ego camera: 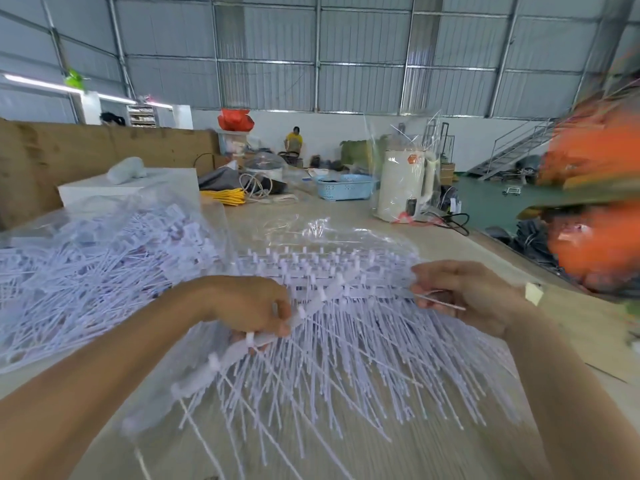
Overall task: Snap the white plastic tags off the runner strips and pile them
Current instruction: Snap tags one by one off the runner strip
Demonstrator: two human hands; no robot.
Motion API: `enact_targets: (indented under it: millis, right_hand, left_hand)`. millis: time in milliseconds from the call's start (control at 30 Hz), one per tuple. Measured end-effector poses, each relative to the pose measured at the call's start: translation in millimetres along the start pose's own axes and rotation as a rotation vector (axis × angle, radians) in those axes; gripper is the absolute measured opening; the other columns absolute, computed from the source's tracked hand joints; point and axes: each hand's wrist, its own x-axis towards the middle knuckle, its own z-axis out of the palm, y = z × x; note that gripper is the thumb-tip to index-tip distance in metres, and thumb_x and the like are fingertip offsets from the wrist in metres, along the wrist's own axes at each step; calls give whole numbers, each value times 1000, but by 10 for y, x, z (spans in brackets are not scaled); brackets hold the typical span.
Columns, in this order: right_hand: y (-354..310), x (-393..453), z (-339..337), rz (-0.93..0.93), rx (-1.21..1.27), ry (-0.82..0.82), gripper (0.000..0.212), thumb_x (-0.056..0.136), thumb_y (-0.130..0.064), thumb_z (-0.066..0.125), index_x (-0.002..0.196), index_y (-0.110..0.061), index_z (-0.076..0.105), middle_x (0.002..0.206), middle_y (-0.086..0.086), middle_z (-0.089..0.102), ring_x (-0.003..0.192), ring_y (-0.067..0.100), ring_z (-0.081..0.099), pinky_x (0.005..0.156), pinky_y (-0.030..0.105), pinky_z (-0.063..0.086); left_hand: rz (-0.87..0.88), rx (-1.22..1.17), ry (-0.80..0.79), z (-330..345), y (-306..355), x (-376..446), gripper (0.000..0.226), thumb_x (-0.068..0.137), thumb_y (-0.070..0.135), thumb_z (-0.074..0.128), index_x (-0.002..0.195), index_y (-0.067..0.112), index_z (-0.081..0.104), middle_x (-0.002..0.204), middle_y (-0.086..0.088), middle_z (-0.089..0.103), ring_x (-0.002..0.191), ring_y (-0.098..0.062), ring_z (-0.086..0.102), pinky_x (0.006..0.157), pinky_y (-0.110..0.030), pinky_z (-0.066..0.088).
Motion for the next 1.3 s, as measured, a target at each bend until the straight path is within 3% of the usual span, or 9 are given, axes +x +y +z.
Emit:
enact_targets:
  millis: [133,233,333,433,667,833,933,1133,1300]
  right_hand:
    - [19,-24,30,0,-93,-193,47,63,-3,72,107,6,61,77,18,68,66,26,69,58,25,57]
    - [24,-42,53,11,-75,-303,43,65,6,70,108,6,61,80,17,66,70,29,68,62,27,57]
    - [24,-43,58,-52,-4,-337,43,64,10,67,107,5,63,81,17,65,73,29,68,67,29,57]
    - [21,-43,52,-126,77,-351,43,63,11,65,105,0,65,81,15,65,74,28,69,77,33,59]
    - [7,-87,99,-169,90,-399,45,64,16,62,107,1,63,76,14,62,69,27,67,67,29,56]
    - [-123,-206,13,-121,-31,-473,49,67,2,71,114,-6,63,81,11,62,69,32,69,59,29,57]
    - [-227,-255,-56,-210,-73,-232,31,67,-16,73,98,-12,72,76,10,66,48,22,64,39,18,47]
    - [-219,-108,-183,-369,226,444,7,88,-3,59,89,0,65,60,5,66,37,10,52,35,14,39]
    - [-88,-41,-223,-480,-615,772,11,89,-24,61,84,-16,67,65,-4,66,53,5,56,53,23,40]
  left_hand:
    - [-120,260,130,-123,195,52,39,89,50,54,91,13,64,79,-1,69,65,-15,62,60,-22,46]
    - [-83,362,446,-160,397,247,45,92,50,49,68,13,56,69,-1,57,65,-17,54,68,-29,46]
    - [38,161,572,-121,590,522,48,92,46,52,81,2,66,76,-9,60,74,-24,59,74,-33,50]
    - [57,49,614,-61,704,768,52,90,49,53,62,6,52,56,-4,44,54,-19,47,58,-28,41]
    - [-1,-237,565,-51,752,1062,39,83,41,67,65,13,47,55,1,34,47,-12,36,45,-24,28]
    - [146,-642,570,-140,740,950,15,89,16,57,76,8,55,67,-4,56,49,-11,55,44,-21,44]
    - [220,-663,500,-62,773,837,16,92,6,52,78,13,52,70,-2,64,40,-5,56,43,-19,46]
    - [303,-528,560,185,817,811,11,92,8,52,92,15,43,99,-18,64,57,-18,55,60,-35,50]
    - [279,-461,575,255,795,842,10,92,12,53,95,14,43,99,-17,63,62,-22,55,54,-30,42]
